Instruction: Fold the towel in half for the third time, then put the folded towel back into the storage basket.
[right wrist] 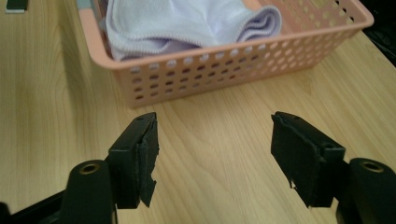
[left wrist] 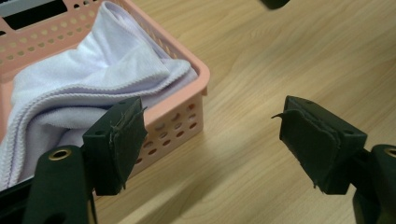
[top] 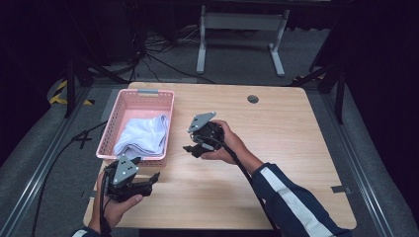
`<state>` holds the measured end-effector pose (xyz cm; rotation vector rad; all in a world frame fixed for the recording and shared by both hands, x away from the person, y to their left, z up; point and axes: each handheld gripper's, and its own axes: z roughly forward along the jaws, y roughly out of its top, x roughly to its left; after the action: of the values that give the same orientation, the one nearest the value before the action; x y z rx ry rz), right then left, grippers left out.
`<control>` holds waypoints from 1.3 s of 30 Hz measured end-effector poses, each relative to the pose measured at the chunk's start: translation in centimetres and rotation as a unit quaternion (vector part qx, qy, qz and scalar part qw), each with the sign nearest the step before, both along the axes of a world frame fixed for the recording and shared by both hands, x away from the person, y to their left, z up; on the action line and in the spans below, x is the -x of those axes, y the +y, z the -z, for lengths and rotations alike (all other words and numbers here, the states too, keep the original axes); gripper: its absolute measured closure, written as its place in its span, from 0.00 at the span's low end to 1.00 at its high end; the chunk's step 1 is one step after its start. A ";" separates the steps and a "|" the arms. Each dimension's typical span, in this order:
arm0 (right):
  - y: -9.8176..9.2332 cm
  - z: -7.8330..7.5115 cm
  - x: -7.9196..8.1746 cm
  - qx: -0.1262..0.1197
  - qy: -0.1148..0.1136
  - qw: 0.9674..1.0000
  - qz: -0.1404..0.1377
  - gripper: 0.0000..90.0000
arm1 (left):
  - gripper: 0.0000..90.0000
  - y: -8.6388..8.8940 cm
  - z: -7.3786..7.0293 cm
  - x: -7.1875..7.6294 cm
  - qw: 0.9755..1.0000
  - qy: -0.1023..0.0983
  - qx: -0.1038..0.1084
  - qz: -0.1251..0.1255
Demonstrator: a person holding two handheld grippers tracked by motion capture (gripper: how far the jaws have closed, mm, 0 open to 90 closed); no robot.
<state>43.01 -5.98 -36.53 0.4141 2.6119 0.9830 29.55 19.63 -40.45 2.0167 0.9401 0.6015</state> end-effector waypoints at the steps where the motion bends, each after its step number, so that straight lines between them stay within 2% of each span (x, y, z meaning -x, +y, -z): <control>1: -0.7 0.1 0.3 0.004 -0.001 1.000 0.003 0.36 | 0.26 -0.2 0.1 0.1 1.000 -0.001 -0.002 0.002; 3: -1.7 0.1 0.7 0.014 -0.009 1.000 0.003 0.36 | 0.26 -0.9 0.4 0.3 1.000 -0.003 -0.014 0.013; 5: -3.4 0.2 1.3 0.011 -0.012 1.000 0.006 0.36 | 0.27 -1.5 0.6 0.4 1.000 0.000 -0.015 0.026; 6: -3.9 0.2 1.4 0.010 -0.012 1.000 0.008 0.36 | 0.26 -1.9 0.8 0.4 0.999 0.002 -0.022 0.032; 7: -5.0 0.3 1.7 0.009 -0.010 1.000 0.015 0.36 | 0.26 -1.9 0.8 0.4 0.999 0.002 -0.022 0.032; 9: -5.8 0.4 1.9 0.013 -0.013 1.000 0.017 0.35 | 0.26 -2.4 1.2 0.3 0.999 0.009 -0.023 0.047; 11: -8.0 0.6 2.5 0.014 -0.015 0.999 0.028 0.35 | 0.26 -3.0 1.6 0.2 0.998 0.012 -0.029 0.063; 14: -10.2 0.9 3.1 0.012 -0.014 0.999 0.039 0.35 | 0.25 -3.6 1.9 0.1 0.996 0.015 -0.034 0.076; 16: -10.9 1.0 3.3 0.014 -0.014 0.999 0.045 0.35 | 0.25 -3.8 2.1 0.1 0.996 0.016 -0.035 0.079; 17: -12.3 1.2 3.8 0.013 -0.016 0.999 0.048 0.34 | 0.25 -4.0 2.3 0.1 0.995 0.016 -0.038 0.087; 21: -15.1 2.0 5.0 0.014 -0.019 0.998 0.062 0.33 | 0.24 -4.8 3.2 0.0 0.993 0.026 -0.051 0.103; 22: -15.1 2.0 5.0 0.014 -0.019 0.998 0.062 0.33 | 0.24 -4.8 3.2 0.0 0.993 0.026 -0.051 0.103; 24: -17.2 2.8 6.1 0.017 -0.022 0.997 0.074 0.33 | 0.24 -5.1 3.7 -0.1 0.992 0.030 -0.048 0.109; 26: -18.0 3.1 6.6 0.014 -0.022 0.997 0.075 0.33 | 0.24 -5.6 4.1 -0.3 0.990 0.035 -0.057 0.124; 28: -19.7 4.0 7.3 0.004 -0.010 0.996 0.084 0.32 | 0.24 -6.0 4.5 -0.5 0.989 0.041 -0.058 0.133; 29: -20.2 4.4 7.6 0.001 -0.007 0.996 0.089 0.32 | 0.24 -6.4 4.9 -0.7 0.987 0.047 -0.065 0.142; 31: -22.2 5.8 8.3 -0.002 0.001 0.995 0.100 0.32 | 0.23 -6.8 5.4 -1.0 0.985 0.053 -0.071 0.151; 33: -23.9 7.1 8.9 -0.014 0.016 0.992 0.120 0.31 | 0.23 -7.1 5.9 -1.2 0.983 0.064 -0.070 0.160; 34: -24.7 7.7 9.1 -0.026 0.028 0.991 0.130 0.30 | 0.23 -7.3 6.3 -1.3 0.982 0.074 -0.070 0.160; 35: -25.7 8.5 9.4 -0.043 0.046 0.988 0.140 0.30 | 0.23 -7.4 6.7 -1.6 0.980 0.080 -0.072 0.167; 36: -25.7 8.5 9.4 -0.043 0.046 0.988 0.140 0.30 | 0.21 -7.4 6.7 -1.6 0.980 0.080 -0.072 0.167; 37: -26.4 9.1 9.7 -0.039 0.044 0.987 0.150 0.30 | 0.21 -7.4 7.0 -1.8 0.979 0.085 -0.064 0.173; 39: -27.4 9.8 10.3 -0.052 0.056 0.985 0.155 0.29 | 0.19 -7.4 7.3 -2.3 0.980 0.093 -0.042 0.171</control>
<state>32.73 -33.39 -46.30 0.8948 2.4931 1.0142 31.86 12.27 -47.79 2.2741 0.6578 0.2706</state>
